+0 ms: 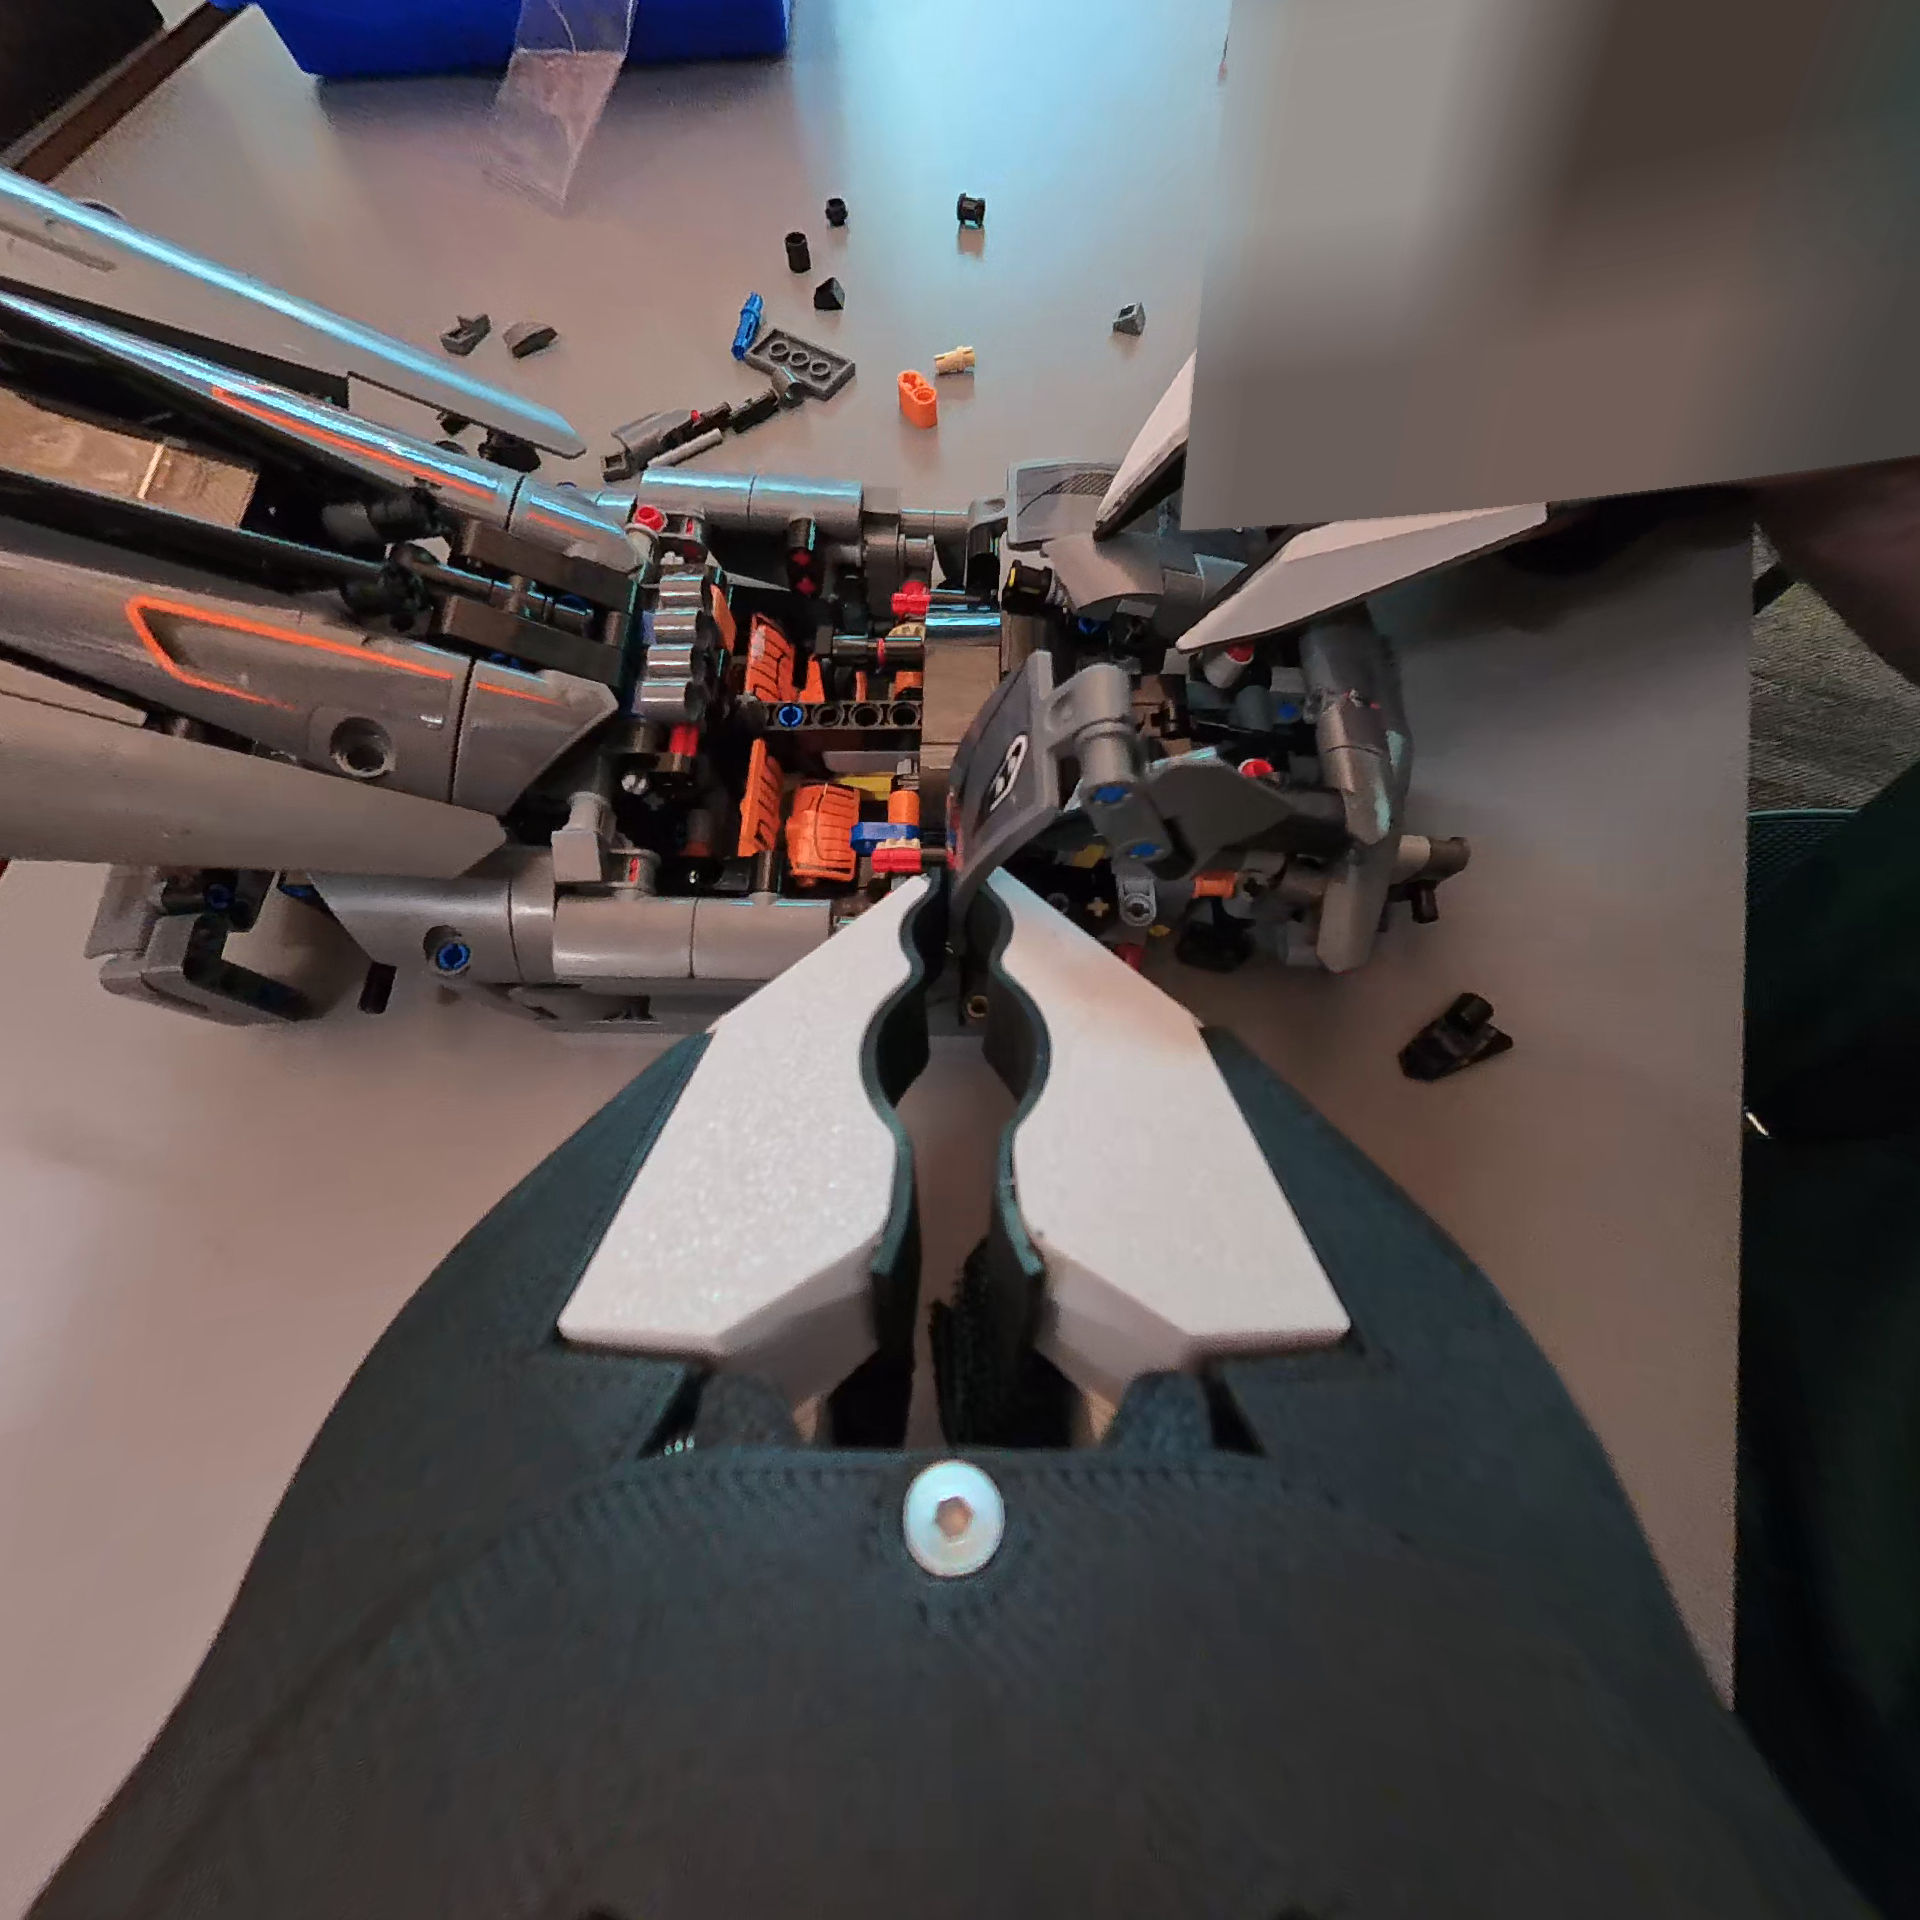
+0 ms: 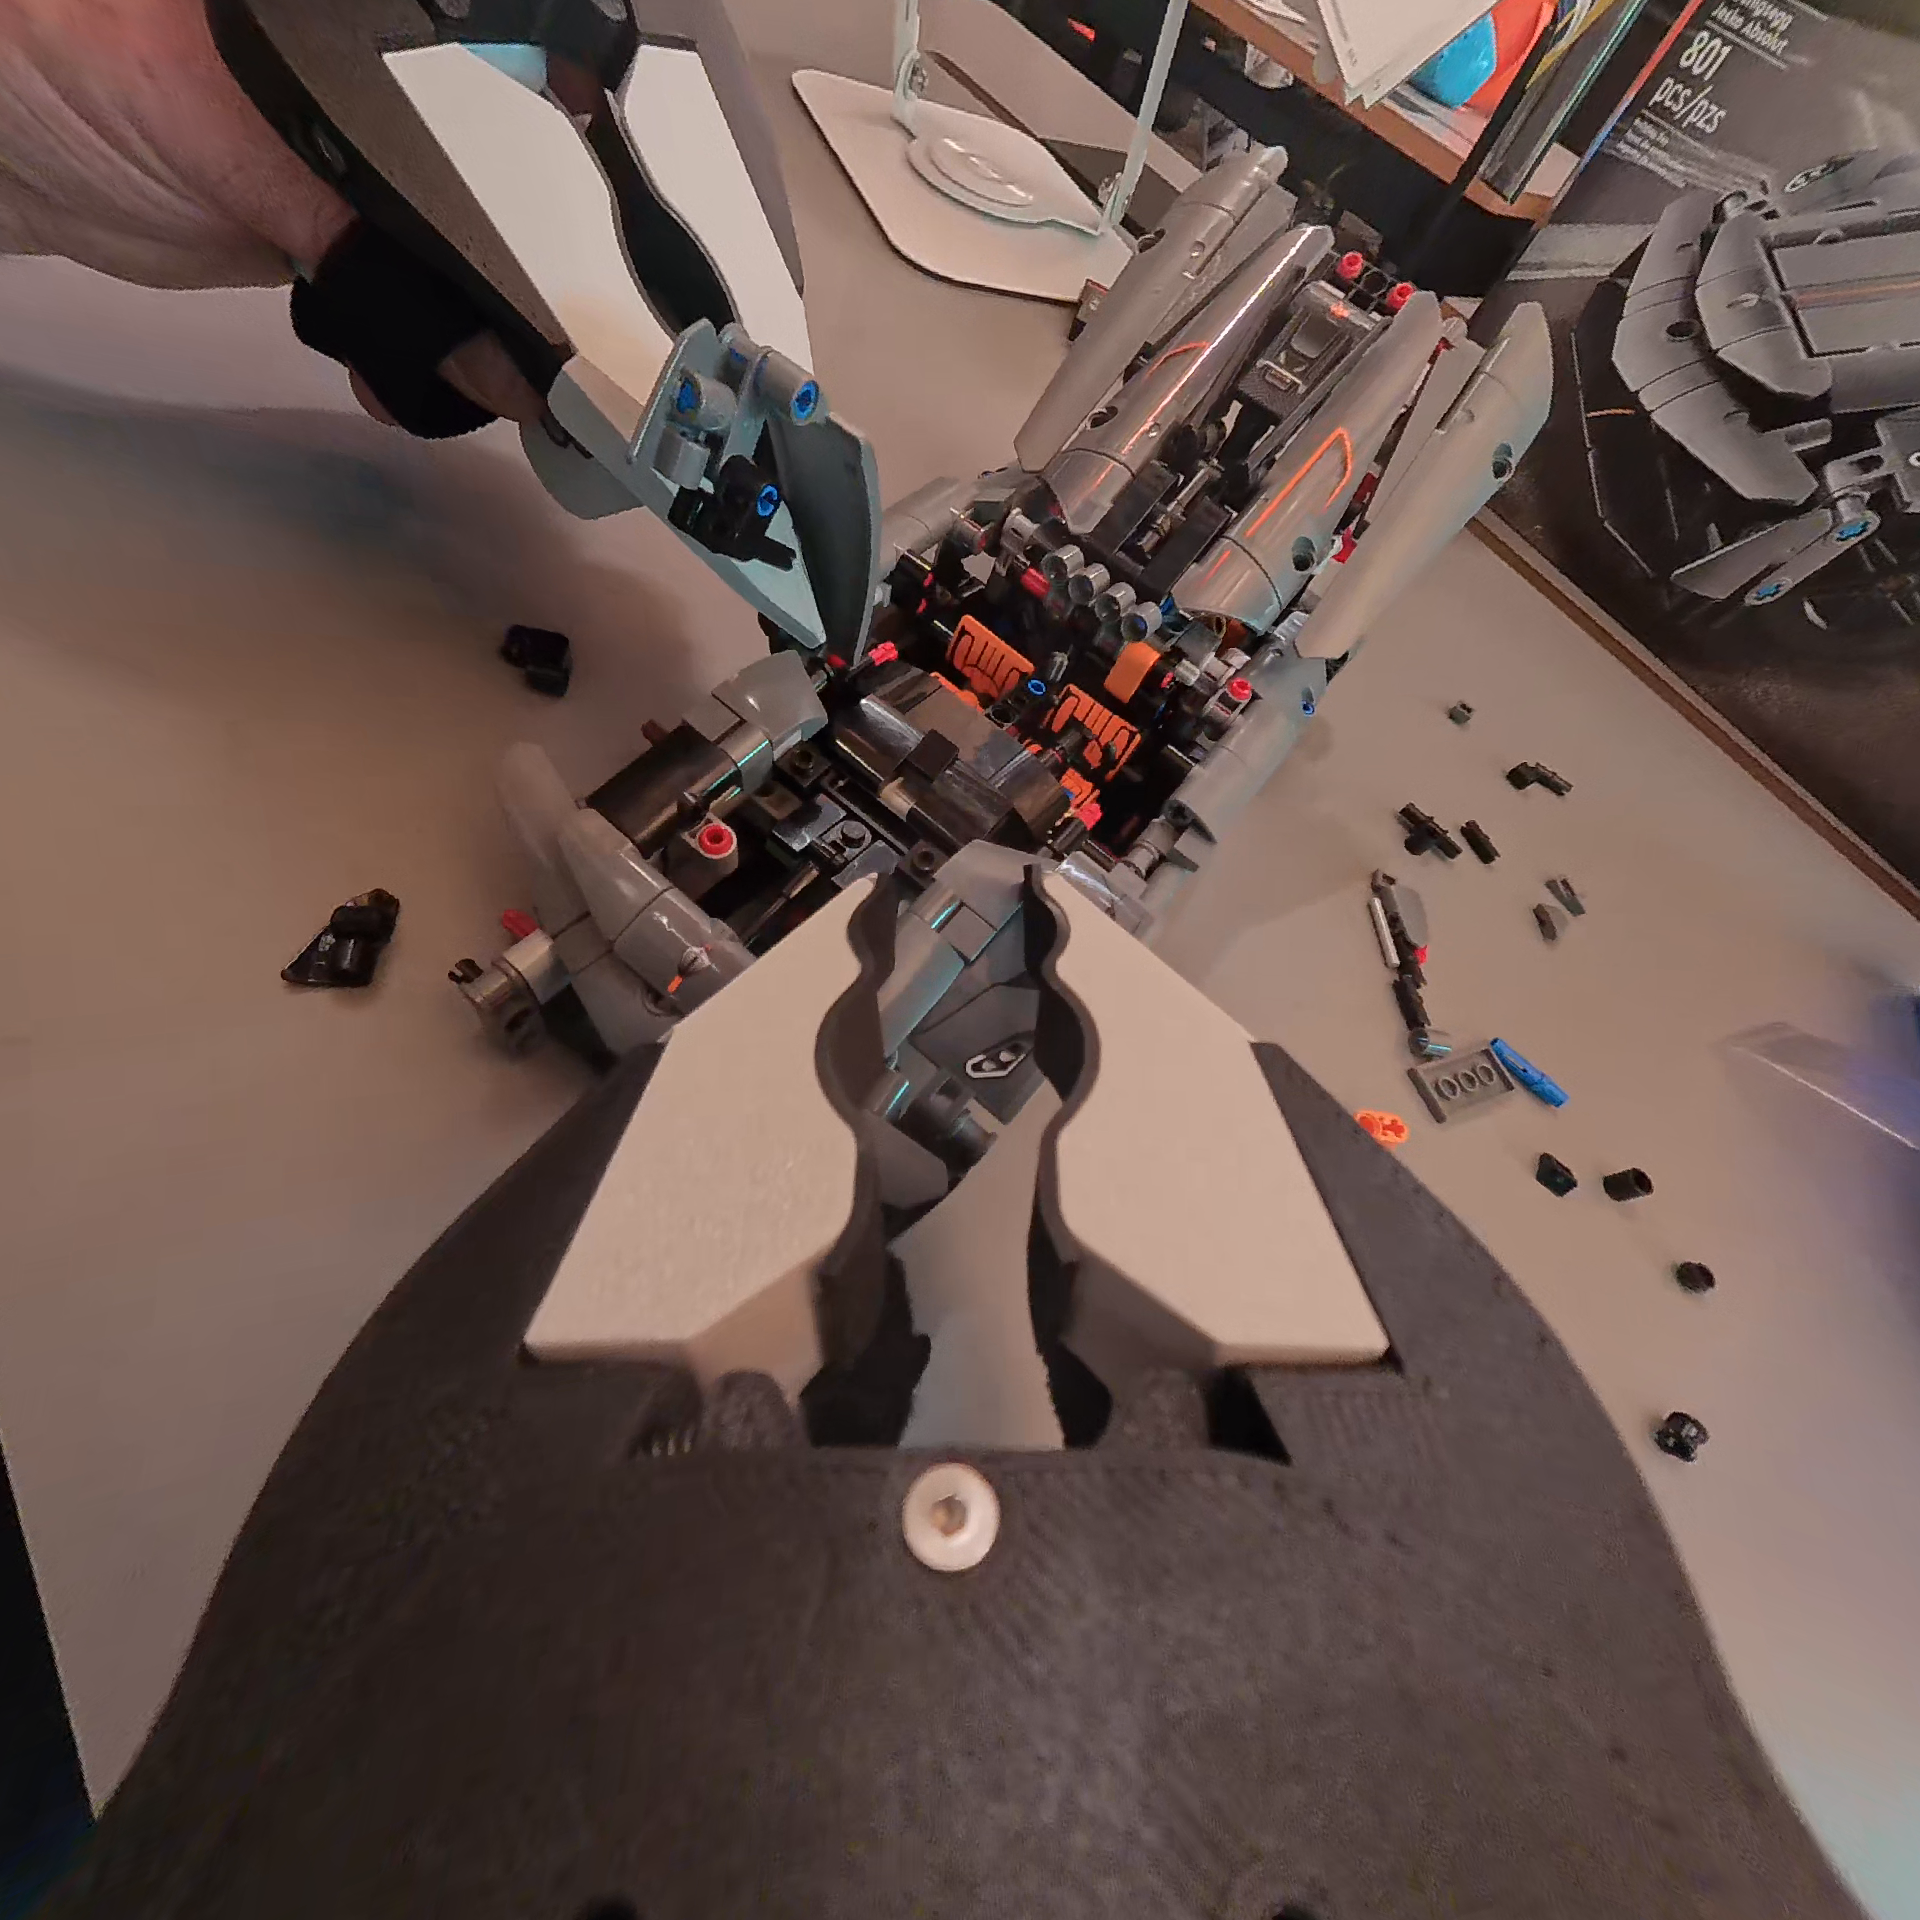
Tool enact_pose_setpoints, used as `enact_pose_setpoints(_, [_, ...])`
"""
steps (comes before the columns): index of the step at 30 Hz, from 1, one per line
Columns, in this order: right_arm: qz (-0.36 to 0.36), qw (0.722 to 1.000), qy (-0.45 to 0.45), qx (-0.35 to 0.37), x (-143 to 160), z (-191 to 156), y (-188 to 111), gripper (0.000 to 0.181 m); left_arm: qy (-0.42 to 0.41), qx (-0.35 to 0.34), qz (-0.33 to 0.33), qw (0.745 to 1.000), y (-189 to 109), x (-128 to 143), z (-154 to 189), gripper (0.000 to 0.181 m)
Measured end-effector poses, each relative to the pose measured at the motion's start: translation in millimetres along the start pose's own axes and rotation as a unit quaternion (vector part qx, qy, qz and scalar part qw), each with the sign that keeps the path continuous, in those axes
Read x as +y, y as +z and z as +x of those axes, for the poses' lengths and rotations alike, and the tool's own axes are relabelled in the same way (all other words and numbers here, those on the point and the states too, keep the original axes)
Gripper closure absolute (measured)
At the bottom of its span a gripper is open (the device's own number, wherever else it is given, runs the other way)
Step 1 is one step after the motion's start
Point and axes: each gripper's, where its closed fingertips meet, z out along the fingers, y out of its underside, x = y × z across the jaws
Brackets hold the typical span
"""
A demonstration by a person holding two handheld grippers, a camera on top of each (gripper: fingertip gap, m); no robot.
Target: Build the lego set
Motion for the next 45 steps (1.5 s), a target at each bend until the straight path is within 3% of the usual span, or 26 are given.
enact_pose_setpoints(15, [-0.003, 1.0, -0.01, 0.009, 1.3, 0.1, 1.0, 0.158, -0.029, 0.03, 0.0, 0.999, -1.2, 1.5, -0.5, 0.18])
enact_pose_setpoints(26, [-0.004, 1.0, -0.015, 0.013, 2.0, 0.2, 1.6, 0.158, 0.081, 0.014, -0.09, 0.993, -2.5, 2.6, -0.5, 0.18])
enact_pose_setpoints(35, [-0.004, 1.0, -0.019, 0.016, 2.2, -0.1, 2.0, 0.159, 0.14, 0.009, -0.115, 0.983, -4.7, 4.1, 0.1, 0.18])
enact_pose_setpoints(45, [-0.005, 1.0, -0.022, 0.021, 2.3, 0.7, 2.0, 0.16, 0.0, 0.029, -0.055, 0.998, -18.4, 5.2, -1.9, 0.18])
